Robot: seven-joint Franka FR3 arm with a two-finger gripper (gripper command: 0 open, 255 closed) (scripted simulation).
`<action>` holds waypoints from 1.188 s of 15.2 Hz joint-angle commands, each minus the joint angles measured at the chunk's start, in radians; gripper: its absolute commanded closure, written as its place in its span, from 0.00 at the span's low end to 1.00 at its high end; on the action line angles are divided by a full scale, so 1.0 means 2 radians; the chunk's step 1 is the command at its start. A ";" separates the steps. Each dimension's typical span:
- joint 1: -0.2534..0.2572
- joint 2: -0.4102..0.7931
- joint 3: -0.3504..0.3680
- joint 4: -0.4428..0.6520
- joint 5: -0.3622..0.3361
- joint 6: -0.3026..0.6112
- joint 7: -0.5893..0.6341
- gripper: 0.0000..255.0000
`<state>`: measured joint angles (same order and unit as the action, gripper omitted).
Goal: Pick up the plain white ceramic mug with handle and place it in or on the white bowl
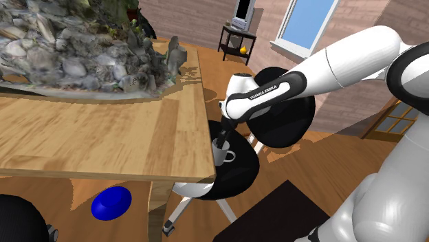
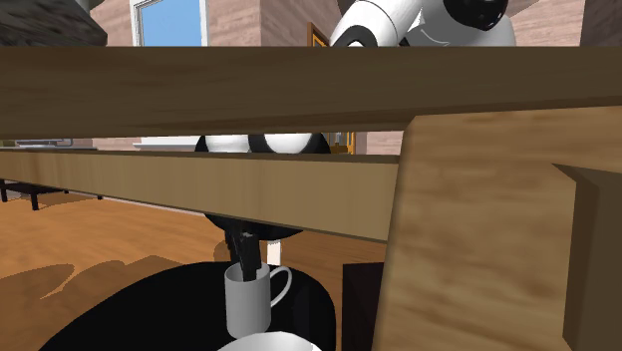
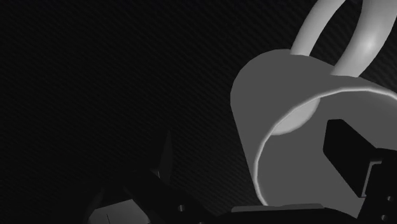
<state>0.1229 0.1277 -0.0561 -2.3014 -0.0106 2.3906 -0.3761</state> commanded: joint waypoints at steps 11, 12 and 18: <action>0.000 0.002 0.000 0.000 0.000 0.002 0.000 1.00; 0.000 0.002 0.000 0.000 0.000 0.002 0.000 1.00; 0.000 -0.009 0.000 0.002 -0.001 -0.011 0.000 1.00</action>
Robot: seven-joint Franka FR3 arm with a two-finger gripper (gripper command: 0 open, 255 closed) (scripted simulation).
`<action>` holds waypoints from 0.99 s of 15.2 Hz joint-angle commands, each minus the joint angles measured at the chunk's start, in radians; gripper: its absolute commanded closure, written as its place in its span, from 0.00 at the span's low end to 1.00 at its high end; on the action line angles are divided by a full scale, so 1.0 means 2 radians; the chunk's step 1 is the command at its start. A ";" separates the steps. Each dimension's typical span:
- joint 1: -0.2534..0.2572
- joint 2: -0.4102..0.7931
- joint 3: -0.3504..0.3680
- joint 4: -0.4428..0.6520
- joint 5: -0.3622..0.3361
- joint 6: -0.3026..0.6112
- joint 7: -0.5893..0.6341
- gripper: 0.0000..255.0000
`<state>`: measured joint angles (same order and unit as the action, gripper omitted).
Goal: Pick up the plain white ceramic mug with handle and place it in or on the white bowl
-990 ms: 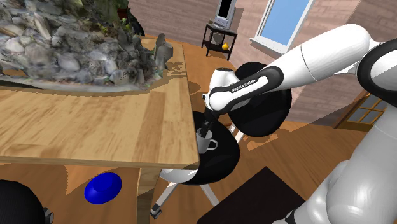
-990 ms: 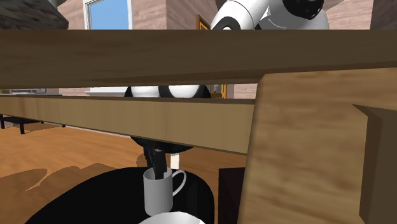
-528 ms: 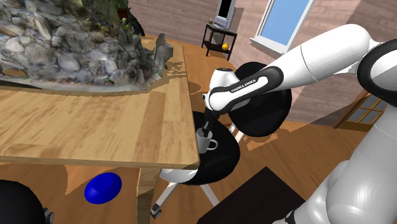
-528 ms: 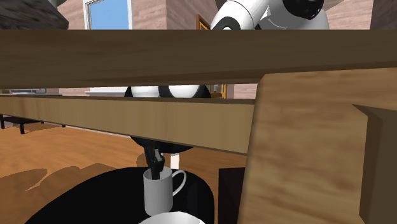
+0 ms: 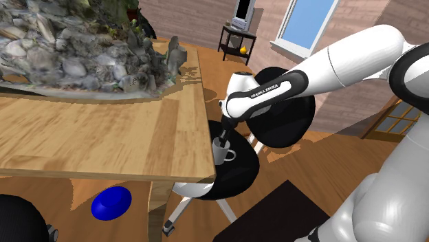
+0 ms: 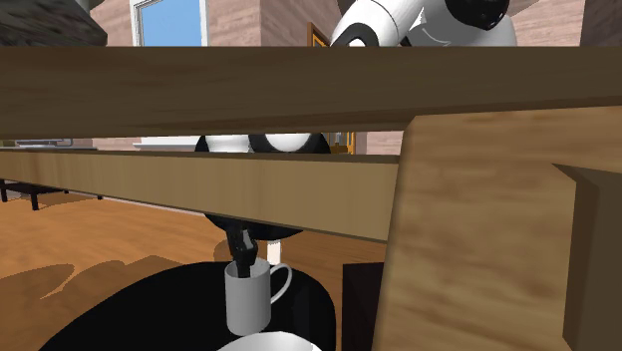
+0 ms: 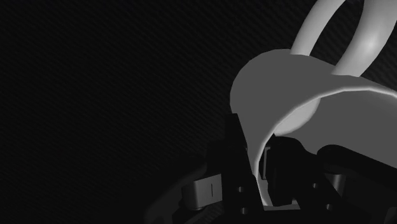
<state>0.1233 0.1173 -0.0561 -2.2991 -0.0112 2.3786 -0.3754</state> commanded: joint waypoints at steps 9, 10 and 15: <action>0.000 -0.043 0.000 0.020 -0.002 -0.064 0.001 1.00; 0.000 -0.047 0.000 0.023 -0.003 -0.070 0.001 1.00; 0.001 -0.066 0.000 0.038 -0.004 -0.103 0.001 1.00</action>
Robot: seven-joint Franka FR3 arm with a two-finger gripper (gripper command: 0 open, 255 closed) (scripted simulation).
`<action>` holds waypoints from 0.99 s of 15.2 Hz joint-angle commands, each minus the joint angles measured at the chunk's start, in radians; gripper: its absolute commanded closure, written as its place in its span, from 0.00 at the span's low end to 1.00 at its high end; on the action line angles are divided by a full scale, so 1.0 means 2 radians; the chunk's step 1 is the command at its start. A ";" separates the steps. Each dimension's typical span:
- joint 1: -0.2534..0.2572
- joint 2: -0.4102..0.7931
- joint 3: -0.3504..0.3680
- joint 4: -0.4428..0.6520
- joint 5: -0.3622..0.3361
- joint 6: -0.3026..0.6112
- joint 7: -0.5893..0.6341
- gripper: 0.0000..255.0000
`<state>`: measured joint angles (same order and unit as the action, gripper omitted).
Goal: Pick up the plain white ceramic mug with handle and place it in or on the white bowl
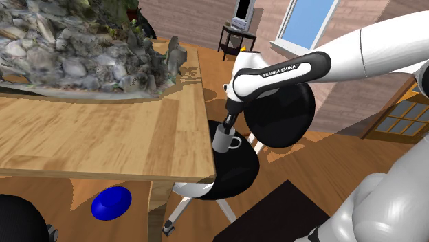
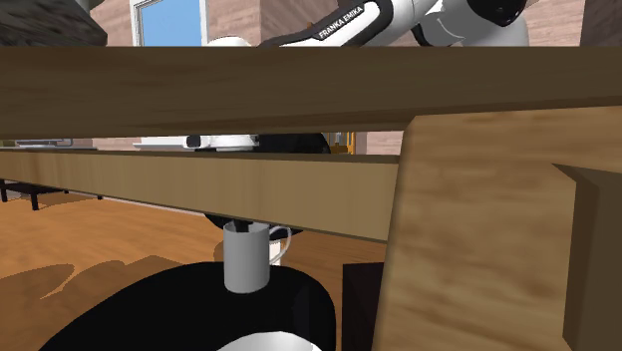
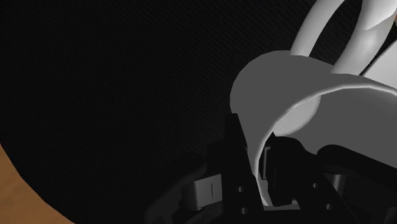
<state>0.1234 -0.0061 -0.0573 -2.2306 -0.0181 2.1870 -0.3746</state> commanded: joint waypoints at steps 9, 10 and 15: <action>0.018 -0.039 0.020 0.011 0.002 -0.050 0.037 1.00; 0.024 -0.043 0.027 0.007 0.003 -0.052 0.048 1.00; 0.053 -0.060 0.061 0.001 0.011 -0.063 0.107 1.00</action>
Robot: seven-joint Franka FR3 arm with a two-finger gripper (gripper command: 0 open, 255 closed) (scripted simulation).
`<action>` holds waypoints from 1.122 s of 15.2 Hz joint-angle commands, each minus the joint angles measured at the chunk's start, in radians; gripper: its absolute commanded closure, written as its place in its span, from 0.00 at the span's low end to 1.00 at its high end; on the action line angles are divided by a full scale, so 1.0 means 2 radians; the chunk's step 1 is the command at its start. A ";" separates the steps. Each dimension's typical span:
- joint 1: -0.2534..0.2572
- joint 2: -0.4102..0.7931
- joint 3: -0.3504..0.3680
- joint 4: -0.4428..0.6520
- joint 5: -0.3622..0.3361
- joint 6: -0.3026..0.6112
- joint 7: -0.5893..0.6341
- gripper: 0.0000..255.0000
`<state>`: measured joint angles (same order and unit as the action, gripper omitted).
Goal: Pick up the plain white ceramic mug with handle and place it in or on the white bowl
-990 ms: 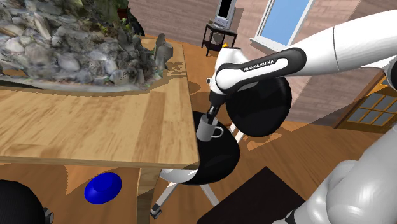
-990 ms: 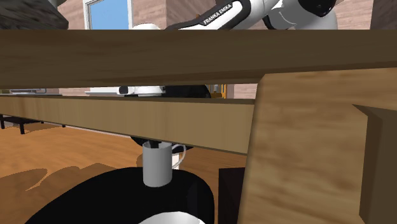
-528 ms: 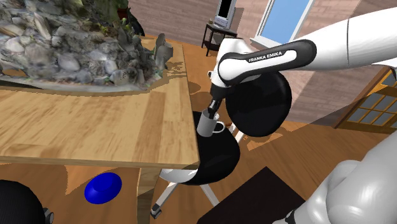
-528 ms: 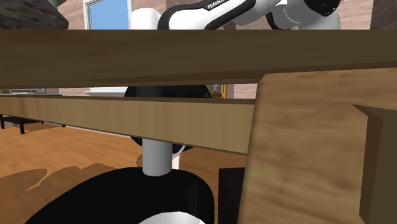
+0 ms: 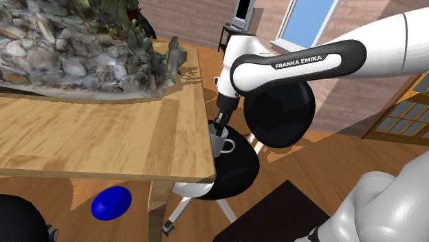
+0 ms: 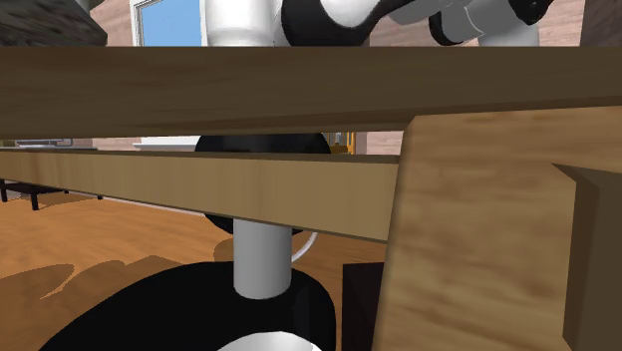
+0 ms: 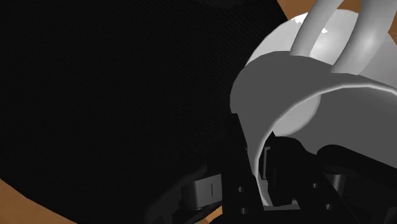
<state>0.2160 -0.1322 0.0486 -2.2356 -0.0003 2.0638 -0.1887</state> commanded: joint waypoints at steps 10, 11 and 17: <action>0.043 0.012 0.035 -0.010 0.007 0.021 0.075 1.00; 0.045 0.015 0.034 -0.013 0.007 0.028 0.076 1.00; 0.050 0.035 0.029 -0.034 0.004 0.069 0.078 1.00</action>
<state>0.3048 -0.1529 0.0948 -2.2790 -0.0268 2.1054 -0.0382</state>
